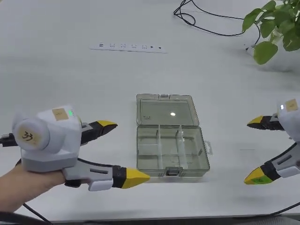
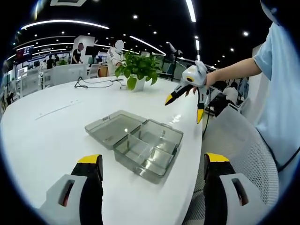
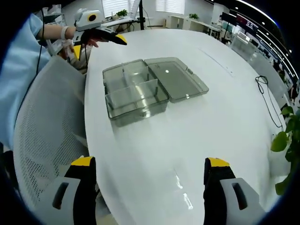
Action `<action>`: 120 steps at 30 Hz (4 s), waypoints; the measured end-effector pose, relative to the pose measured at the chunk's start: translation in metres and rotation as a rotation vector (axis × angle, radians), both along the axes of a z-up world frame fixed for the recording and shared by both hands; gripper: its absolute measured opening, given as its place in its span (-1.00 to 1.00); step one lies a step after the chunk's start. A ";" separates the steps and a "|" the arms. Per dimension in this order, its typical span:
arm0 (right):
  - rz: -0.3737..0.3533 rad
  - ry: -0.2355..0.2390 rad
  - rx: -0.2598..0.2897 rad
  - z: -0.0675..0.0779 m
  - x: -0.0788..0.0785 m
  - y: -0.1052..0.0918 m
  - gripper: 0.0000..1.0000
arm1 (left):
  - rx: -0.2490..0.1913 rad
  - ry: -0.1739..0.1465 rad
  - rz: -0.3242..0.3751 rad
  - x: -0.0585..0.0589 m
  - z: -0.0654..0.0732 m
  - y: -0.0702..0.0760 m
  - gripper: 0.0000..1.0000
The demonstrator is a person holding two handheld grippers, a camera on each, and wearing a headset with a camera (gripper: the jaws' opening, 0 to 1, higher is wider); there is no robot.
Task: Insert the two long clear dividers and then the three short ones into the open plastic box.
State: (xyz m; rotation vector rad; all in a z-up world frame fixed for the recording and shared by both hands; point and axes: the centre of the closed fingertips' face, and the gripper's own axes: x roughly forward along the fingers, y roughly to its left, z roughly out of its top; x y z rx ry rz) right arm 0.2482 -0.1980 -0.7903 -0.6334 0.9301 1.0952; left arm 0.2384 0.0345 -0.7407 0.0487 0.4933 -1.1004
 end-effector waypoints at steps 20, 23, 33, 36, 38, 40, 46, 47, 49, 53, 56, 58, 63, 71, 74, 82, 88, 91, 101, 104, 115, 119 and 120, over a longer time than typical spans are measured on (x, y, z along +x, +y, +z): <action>0.318 0.042 -0.313 -0.054 0.003 -0.048 -0.06 | 0.023 0.034 0.027 -0.001 -0.011 0.006 0.80; 0.359 0.032 -0.326 -0.053 0.004 -0.048 -0.13 | 0.019 0.041 0.031 -0.003 -0.011 0.002 0.79; 0.405 0.026 -0.330 -0.047 0.000 -0.057 -0.35 | 0.014 0.034 0.054 -0.002 -0.005 -0.004 0.75; 0.405 0.025 -0.340 -0.046 0.000 -0.057 -0.36 | 0.015 0.033 0.057 -0.002 -0.003 -0.003 0.74; 0.400 0.028 -0.343 -0.046 0.000 -0.057 -0.36 | 0.013 0.033 0.059 -0.001 -0.003 -0.003 0.73; 0.386 0.032 -0.341 -0.045 0.000 -0.057 -0.36 | 0.011 0.031 0.061 0.000 -0.002 -0.002 0.72; 0.335 0.021 -0.323 -0.041 0.000 -0.053 -0.36 | 0.006 0.039 0.070 0.000 -0.002 0.000 0.69; 0.326 0.016 -0.318 -0.040 0.000 -0.051 -0.36 | 0.001 0.043 0.075 0.000 -0.002 0.000 0.68; 0.303 0.007 -0.311 -0.037 0.002 -0.050 -0.36 | -0.009 0.048 0.083 0.000 -0.001 0.001 0.68; 0.255 -0.021 -0.288 -0.034 0.009 -0.047 -0.36 | -0.010 0.051 0.084 0.000 -0.001 0.001 0.66; 0.223 -0.060 -0.263 -0.024 0.012 -0.037 -0.36 | -0.033 0.061 0.102 0.002 0.002 0.000 0.64; 0.216 -0.084 -0.231 -0.015 0.013 -0.026 -0.36 | -0.044 0.062 0.100 0.003 0.003 -0.002 0.64; 0.196 -0.166 -0.189 0.007 0.020 -0.002 -0.36 | -0.060 0.068 0.105 0.004 0.005 -0.004 0.61; 0.206 -0.263 -0.126 0.028 0.030 0.036 -0.36 | -0.147 0.120 0.204 0.025 0.012 -0.001 0.55; 0.228 -0.315 -0.109 0.039 0.029 0.055 -0.36 | -0.204 0.152 0.249 0.033 0.017 -0.001 0.53; 0.282 -0.422 -0.119 0.052 0.031 0.090 -0.37 | -0.243 0.238 0.300 0.044 0.015 -0.008 0.46; 0.313 -0.455 -0.090 0.062 0.029 0.123 -0.36 | -0.276 0.354 0.270 0.040 0.016 -0.026 0.12; 0.350 -0.482 -0.083 0.063 0.031 0.141 -0.36 | -0.280 0.433 0.270 0.039 0.013 -0.035 0.03; 0.415 -0.515 -0.095 0.064 0.031 0.168 -0.36 | -0.312 0.576 0.274 0.038 0.012 -0.050 -0.50; 0.416 -0.514 -0.085 0.065 0.029 0.173 -0.36 | -0.319 0.583 0.271 0.038 0.015 -0.052 -0.64; 0.450 -0.519 -0.096 0.064 0.021 0.179 -0.36 | -0.334 0.614 0.261 0.034 0.017 -0.058 -0.99; 0.456 -0.518 -0.099 0.064 0.017 0.177 -0.36 | -0.340 0.633 0.256 0.030 0.018 -0.063 -1.00; 0.459 -0.521 -0.101 0.064 0.016 0.176 -0.36 | -0.339 0.632 0.258 0.030 0.018 -0.064 -1.00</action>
